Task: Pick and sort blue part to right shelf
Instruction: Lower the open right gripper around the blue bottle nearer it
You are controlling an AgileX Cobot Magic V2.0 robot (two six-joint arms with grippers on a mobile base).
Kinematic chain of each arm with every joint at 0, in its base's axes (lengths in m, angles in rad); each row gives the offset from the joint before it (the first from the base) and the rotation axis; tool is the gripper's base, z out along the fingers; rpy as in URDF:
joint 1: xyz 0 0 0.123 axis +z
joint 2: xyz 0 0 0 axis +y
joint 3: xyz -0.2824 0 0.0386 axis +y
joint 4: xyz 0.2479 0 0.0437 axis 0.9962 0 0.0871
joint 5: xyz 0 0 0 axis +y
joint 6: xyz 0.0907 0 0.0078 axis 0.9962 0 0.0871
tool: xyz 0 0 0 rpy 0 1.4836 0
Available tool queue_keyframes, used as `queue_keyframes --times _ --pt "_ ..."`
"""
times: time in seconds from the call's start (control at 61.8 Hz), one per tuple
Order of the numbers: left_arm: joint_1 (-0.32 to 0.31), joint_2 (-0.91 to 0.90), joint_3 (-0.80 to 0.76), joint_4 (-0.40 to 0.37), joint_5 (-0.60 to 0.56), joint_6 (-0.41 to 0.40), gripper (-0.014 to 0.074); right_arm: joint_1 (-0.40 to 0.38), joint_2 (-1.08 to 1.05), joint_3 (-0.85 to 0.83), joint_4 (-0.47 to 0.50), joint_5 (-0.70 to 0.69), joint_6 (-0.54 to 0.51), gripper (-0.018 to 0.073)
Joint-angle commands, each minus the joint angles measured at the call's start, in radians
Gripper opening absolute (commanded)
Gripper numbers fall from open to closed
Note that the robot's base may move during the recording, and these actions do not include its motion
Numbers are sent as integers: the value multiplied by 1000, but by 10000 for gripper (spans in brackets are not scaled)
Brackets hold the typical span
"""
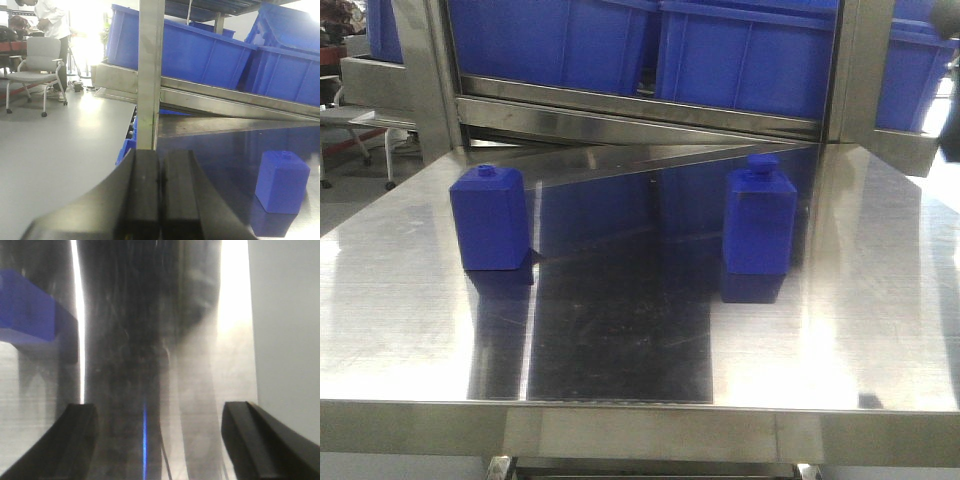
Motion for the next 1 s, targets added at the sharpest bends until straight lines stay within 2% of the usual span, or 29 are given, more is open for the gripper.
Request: queue_keyframes --times 0.0,0.178,0.356,0.663,0.809,0.987 --pt "-5 -23 21 -9 -91 -5 124 32 55 -105 -11 79 21 613" --pt "-5 -23 21 -9 -91 -5 123 62 177 -276 9 197 20 613" --pt "-5 -23 21 -9 -91 -5 123 81 293 -439 60 243 19 613" --pt "-5 -23 21 -9 -91 -5 123 122 483 -670 89 286 16 613" --pt "-5 -23 21 -9 -91 -5 123 128 557 -741 104 309 16 613" --pt "-5 -23 21 -9 -91 -5 123 128 602 -752 125 308 16 613"
